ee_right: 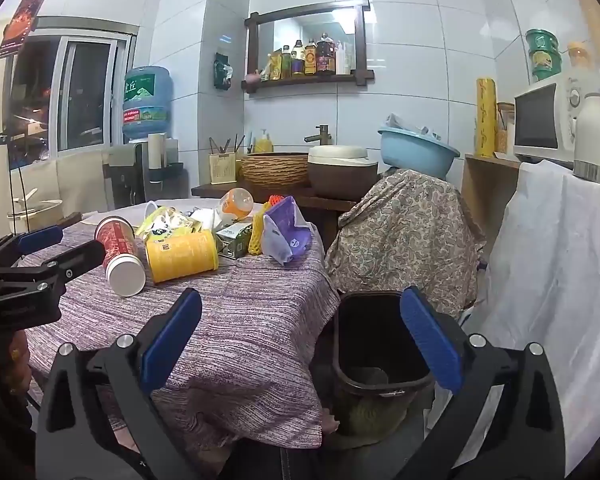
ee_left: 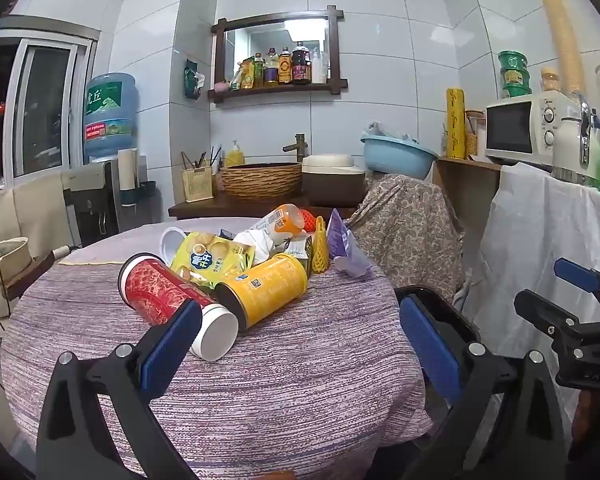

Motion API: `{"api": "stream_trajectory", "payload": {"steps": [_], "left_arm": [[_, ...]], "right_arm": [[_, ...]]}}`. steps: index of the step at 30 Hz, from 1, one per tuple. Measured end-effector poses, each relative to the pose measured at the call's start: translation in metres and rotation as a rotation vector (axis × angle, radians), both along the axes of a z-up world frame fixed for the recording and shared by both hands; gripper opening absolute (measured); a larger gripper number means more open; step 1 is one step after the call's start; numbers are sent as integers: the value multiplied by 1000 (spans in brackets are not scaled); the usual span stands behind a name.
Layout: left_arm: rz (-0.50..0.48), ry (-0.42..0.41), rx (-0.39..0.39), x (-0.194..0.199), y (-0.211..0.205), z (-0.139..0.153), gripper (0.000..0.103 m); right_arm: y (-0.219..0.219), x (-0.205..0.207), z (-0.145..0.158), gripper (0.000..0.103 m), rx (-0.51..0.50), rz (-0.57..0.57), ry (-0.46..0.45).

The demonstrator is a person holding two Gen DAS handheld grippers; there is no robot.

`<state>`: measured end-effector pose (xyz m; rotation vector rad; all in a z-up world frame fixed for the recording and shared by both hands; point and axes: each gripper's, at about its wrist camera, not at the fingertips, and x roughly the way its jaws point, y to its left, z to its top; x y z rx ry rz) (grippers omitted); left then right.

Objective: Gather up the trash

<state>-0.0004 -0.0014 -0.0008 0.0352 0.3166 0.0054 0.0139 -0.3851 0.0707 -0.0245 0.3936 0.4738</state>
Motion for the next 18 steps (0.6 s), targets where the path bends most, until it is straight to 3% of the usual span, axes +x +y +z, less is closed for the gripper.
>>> {"api": "stream_trajectory", "payload": {"steps": [18], "left_arm": [[-17, 8, 1, -2, -4, 2, 98]], "right_arm": [[-9, 3, 0, 98, 16, -20, 12]]}}
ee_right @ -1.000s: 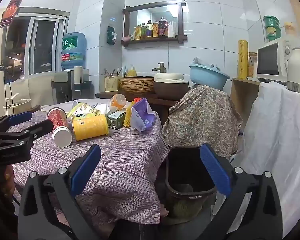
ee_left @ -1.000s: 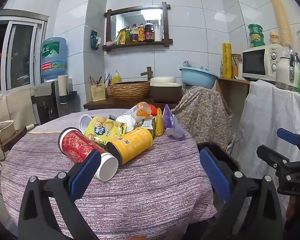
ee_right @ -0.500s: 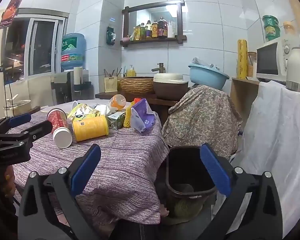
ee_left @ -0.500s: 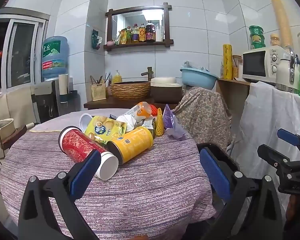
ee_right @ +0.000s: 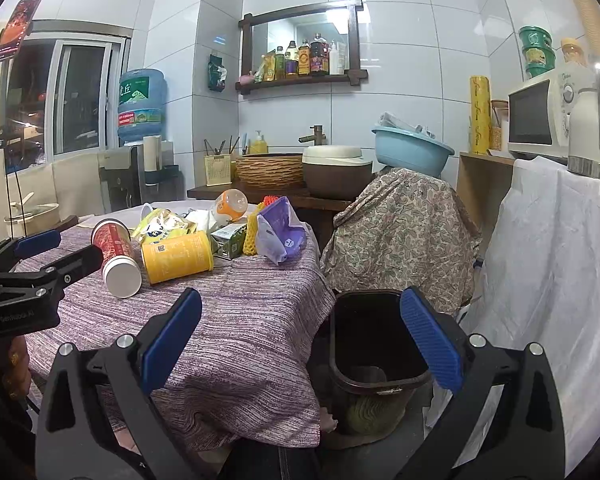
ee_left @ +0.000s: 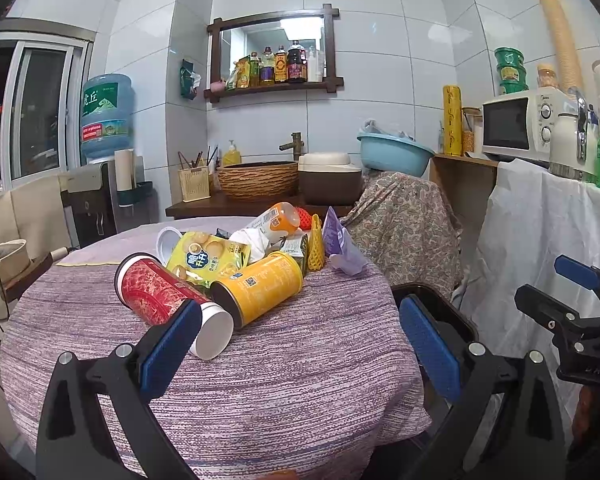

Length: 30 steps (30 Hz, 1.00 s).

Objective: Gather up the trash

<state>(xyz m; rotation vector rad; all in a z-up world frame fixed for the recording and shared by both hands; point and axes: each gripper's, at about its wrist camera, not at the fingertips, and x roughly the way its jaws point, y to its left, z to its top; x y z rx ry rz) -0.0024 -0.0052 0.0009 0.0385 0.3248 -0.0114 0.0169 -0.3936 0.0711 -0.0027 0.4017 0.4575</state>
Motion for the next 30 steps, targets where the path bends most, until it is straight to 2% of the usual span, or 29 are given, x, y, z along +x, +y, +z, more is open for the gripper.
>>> {"api": "stream_trajectory", "payload": {"steps": [30], "left_arm": [[1, 1, -5, 2, 3, -4, 98]], "right_arm": [[-2, 1, -1, 98, 2, -2, 0]]}}
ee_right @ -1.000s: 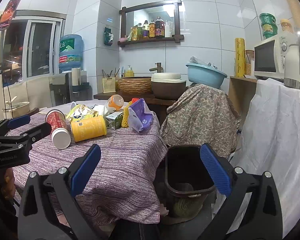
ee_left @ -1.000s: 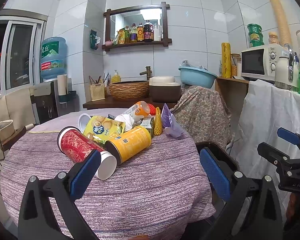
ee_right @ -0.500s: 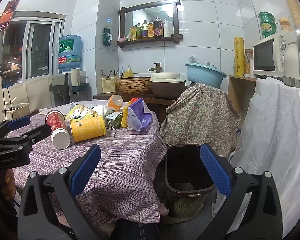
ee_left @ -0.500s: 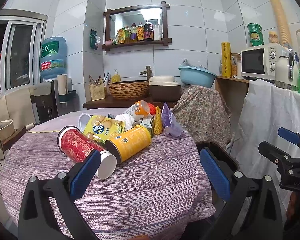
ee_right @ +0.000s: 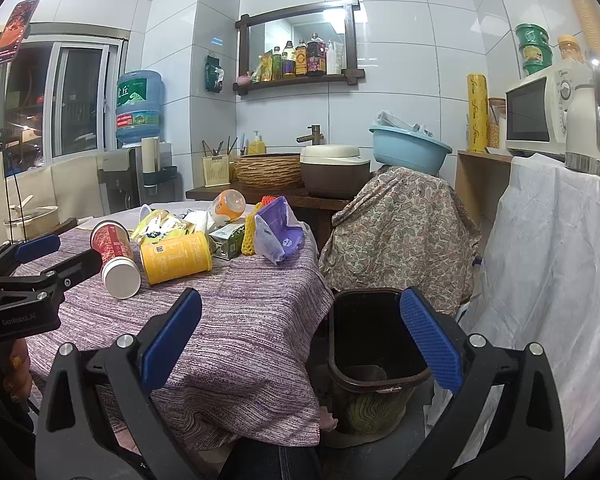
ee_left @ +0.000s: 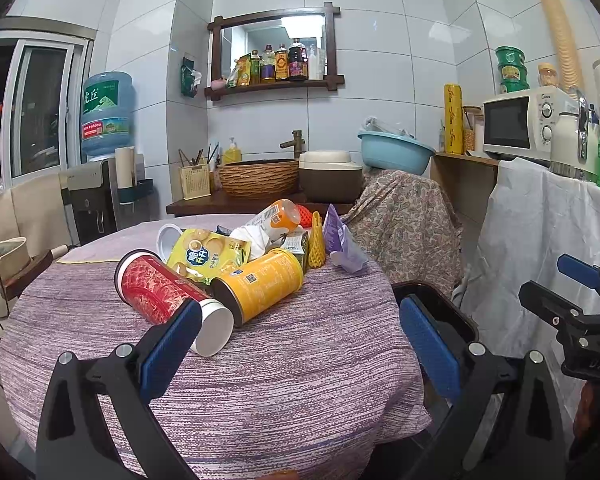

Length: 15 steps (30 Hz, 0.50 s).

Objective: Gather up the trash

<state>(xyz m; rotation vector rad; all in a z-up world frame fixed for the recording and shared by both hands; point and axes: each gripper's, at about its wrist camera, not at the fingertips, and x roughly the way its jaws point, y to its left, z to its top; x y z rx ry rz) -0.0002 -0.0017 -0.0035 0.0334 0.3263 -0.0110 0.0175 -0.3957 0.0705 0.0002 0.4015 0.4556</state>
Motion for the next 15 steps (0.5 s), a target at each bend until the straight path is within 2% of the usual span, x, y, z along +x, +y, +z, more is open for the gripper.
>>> {"api": "stream_trajectory", "payload": {"steps": [15], "left_arm": [[2, -1, 0, 0, 0, -1, 98]], "right_arm": [[-1, 0, 0, 98, 0, 0, 2]]}}
